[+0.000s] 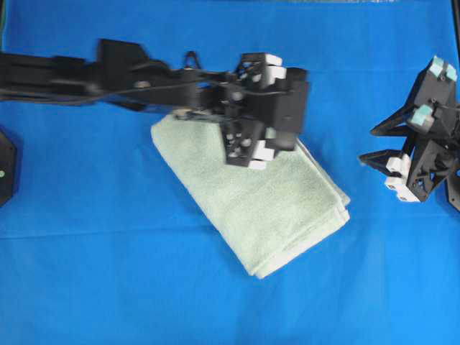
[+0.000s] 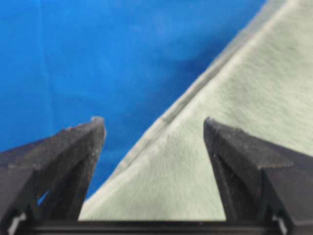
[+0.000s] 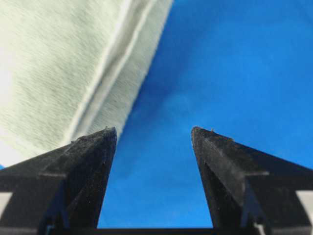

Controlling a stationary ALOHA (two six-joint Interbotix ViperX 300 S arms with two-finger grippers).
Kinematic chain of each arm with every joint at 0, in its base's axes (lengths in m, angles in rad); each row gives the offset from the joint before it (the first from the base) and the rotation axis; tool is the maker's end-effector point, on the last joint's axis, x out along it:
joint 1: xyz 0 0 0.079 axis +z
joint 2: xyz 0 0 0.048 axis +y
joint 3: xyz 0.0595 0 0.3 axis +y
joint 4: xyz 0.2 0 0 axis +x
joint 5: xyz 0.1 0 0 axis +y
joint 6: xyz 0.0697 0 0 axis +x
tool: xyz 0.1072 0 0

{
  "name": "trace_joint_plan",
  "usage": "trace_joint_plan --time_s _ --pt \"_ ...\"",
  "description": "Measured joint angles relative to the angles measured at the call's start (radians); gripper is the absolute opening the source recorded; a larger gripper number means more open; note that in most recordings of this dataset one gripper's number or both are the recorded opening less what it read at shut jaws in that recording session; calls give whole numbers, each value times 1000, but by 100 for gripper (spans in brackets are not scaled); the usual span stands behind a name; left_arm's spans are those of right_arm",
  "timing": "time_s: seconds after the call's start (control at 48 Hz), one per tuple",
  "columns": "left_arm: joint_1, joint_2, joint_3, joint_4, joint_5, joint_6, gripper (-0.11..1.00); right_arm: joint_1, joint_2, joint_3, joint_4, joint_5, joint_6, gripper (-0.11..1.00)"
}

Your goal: Fold a bath towel.

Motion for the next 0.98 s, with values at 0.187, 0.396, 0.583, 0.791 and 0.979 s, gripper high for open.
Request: trace_joint_plan --time_s 0.187,0.396,0.583,0.791,0.979 --pt "-55 -229 161 -3 -80 -114 76 -2 -12 -11 -49 -32 2 64" --pt "-84 -485 371 -5 -209 -287 76 -2 -67 -37 -135 -38 0 63" --pt "-95 -698 551 -5 -270 -370 76 0 -161 -43 -202 -44 -11 63" --pt "-107 -953 709 -5 -281 -371 76 -2 -282 -35 -285 -58 -14 63" --pt "-107 -1149 865 -5 -282 -374 76 -2 -377 31 -353 -104 -14 63"
